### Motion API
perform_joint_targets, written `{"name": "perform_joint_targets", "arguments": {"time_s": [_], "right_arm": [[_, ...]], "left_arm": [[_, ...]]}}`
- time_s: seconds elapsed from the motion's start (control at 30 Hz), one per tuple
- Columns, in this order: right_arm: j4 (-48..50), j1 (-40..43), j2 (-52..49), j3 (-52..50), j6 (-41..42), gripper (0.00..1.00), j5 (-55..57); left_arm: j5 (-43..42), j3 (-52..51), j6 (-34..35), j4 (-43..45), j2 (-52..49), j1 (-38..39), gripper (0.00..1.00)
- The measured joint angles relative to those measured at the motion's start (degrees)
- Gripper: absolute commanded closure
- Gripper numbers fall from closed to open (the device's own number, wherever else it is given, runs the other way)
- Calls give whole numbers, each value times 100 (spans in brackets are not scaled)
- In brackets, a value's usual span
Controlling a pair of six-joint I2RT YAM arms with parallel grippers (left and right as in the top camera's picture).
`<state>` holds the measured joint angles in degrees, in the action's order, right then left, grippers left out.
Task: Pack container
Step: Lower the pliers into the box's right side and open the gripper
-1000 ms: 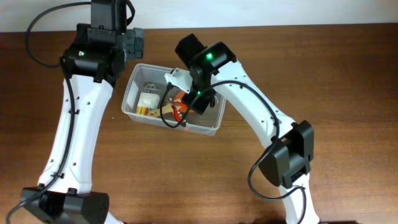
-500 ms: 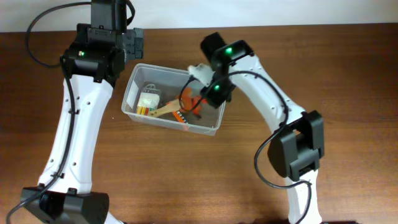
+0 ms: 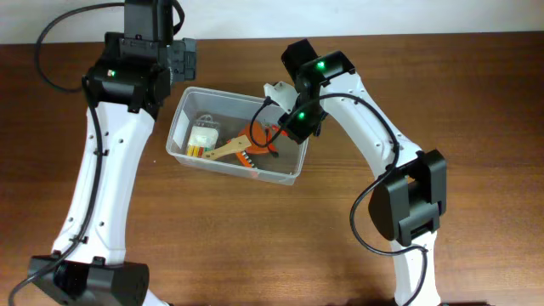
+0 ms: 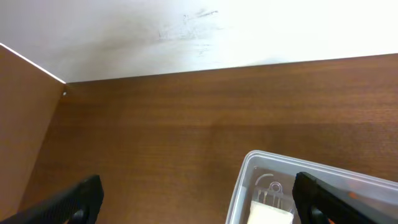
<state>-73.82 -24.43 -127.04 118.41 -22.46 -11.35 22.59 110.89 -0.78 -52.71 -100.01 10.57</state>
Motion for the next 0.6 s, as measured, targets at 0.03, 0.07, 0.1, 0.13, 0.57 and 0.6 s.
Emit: {"name": "perform_joint_targets", "arguments": {"time_s": [0.03,0.07,0.1,0.13,0.57,0.6], "right_arm": [[17,0,0,0,-4,96,-2],[28,0,0,0,-2,96,-4],[44,0,-4,0,-2,96,-15],[55,0,-15,0,-2,96,-17],[175,20,-535,-35,0,96,-22],[177,37,-535,-35,-2,96,-17]], "left_arm": [[0,0,0,0,0,0,1],[0,0,0,0,0,0,1],[0,0,0,0,0,0,1],[0,0,0,0,0,0,1],[0,0,0,0,0,0,1],[0,0,0,0,0,0,1]]}}
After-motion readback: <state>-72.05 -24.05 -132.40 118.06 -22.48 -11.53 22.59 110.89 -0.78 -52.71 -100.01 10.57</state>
